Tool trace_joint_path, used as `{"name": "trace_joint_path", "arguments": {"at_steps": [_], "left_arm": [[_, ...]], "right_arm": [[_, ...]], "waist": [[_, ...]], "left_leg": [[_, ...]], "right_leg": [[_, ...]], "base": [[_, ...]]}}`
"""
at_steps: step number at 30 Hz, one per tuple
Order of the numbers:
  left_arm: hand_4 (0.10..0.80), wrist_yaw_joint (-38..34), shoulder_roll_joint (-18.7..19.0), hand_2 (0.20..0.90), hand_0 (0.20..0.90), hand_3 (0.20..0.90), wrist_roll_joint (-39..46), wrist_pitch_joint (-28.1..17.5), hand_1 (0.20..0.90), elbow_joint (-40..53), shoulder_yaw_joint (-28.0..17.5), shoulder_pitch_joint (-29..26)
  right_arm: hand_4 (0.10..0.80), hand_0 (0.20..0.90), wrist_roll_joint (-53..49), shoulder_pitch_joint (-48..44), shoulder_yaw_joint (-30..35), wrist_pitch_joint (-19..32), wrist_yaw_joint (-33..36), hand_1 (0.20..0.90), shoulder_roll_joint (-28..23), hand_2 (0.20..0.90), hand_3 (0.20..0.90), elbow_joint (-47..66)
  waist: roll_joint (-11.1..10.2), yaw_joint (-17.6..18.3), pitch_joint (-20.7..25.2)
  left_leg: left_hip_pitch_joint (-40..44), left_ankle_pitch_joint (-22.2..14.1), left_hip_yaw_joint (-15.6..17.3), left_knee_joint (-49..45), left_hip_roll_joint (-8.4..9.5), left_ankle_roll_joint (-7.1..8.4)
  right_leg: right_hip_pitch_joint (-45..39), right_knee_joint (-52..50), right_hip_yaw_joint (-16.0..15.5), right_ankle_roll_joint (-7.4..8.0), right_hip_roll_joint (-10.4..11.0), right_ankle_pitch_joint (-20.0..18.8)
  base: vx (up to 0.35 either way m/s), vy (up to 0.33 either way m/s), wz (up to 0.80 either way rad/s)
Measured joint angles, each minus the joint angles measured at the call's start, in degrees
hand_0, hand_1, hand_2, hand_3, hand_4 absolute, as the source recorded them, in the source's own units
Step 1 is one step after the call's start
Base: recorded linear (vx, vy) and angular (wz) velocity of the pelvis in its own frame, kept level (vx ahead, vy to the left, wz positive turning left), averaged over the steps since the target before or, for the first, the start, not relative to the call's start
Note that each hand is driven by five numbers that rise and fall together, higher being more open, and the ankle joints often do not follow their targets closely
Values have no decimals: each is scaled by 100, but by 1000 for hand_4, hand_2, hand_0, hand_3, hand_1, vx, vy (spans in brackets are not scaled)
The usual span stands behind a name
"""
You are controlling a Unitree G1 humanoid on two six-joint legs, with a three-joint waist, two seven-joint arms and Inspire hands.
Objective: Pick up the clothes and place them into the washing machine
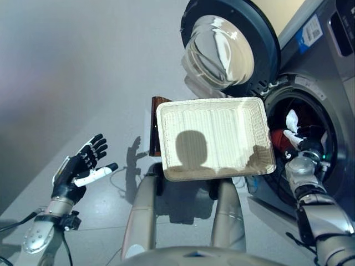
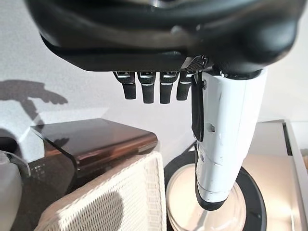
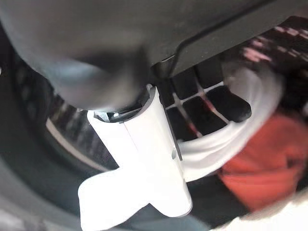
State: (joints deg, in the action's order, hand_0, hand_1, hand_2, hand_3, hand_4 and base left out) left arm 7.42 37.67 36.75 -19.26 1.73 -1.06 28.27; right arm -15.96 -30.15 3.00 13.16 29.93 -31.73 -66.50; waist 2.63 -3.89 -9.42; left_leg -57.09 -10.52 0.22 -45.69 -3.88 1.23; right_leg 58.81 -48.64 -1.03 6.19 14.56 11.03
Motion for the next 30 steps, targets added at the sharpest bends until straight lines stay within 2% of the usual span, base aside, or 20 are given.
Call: {"name": "trace_joint_path", "arguments": {"at_steps": [8,11,16,18,21,30], "left_arm": [[800,-5,-131,900,900,900,29,15,900,-16,-1,-26],[800,-50,-148,900,900,900,28,17,900,-9,2,-60],[800,-122,-195,900,900,900,38,25,900,-6,6,-162],[800,-130,-213,900,900,900,78,44,900,-7,34,-163],[800,-135,-247,900,900,900,124,66,900,-7,199,-197],[800,-149,-340,900,900,900,132,137,900,1,266,-299]], "right_arm": [[300,200,-2409,-128,451,455,-719,200,809,200,200,-66],[300,200,-3394,-363,833,631,-900,200,1125,200,200,-78],[300,200,-4714,-575,1182,1005,-1301,200,1246,200,200,-75],[300,200,-5389,-785,1535,1225,-1483,200,1381,200,200,-67],[300,200,-6171,-1033,1799,1464,-1619,200,1520,200,200,-57],[300,200,-6806,-1152,2208,1834,-1688,200,1614,200,200,-39]], "waist": [[-5,-33,-11],[6,-58,-29],[18,-178,-54],[39,-180,-90],[96,-189,-130],[244,-338,-211]], "left_leg": [[-41,-9,1,0,-3,-4],[-39,0,1,1,-5,-13],[-41,2,3,3,-5,-13],[-41,2,3,4,-6,-12],[-41,10,8,4,-6,-1],[-38,16,17,11,-3,8]], "right_leg": [[62,-7,4,20,-2,9],[65,-13,5,18,-2,7],[71,-13,5,-20,-1,-11],[71,-17,5,-26,-1,-8],[70,-18,5,-27,2,-8],[76,-32,6,-41,13,2]], "base": [[0,0,0],[0,0,0],[0,0,0],[0,0,0],[0,0,0],[0,0,0]]}}
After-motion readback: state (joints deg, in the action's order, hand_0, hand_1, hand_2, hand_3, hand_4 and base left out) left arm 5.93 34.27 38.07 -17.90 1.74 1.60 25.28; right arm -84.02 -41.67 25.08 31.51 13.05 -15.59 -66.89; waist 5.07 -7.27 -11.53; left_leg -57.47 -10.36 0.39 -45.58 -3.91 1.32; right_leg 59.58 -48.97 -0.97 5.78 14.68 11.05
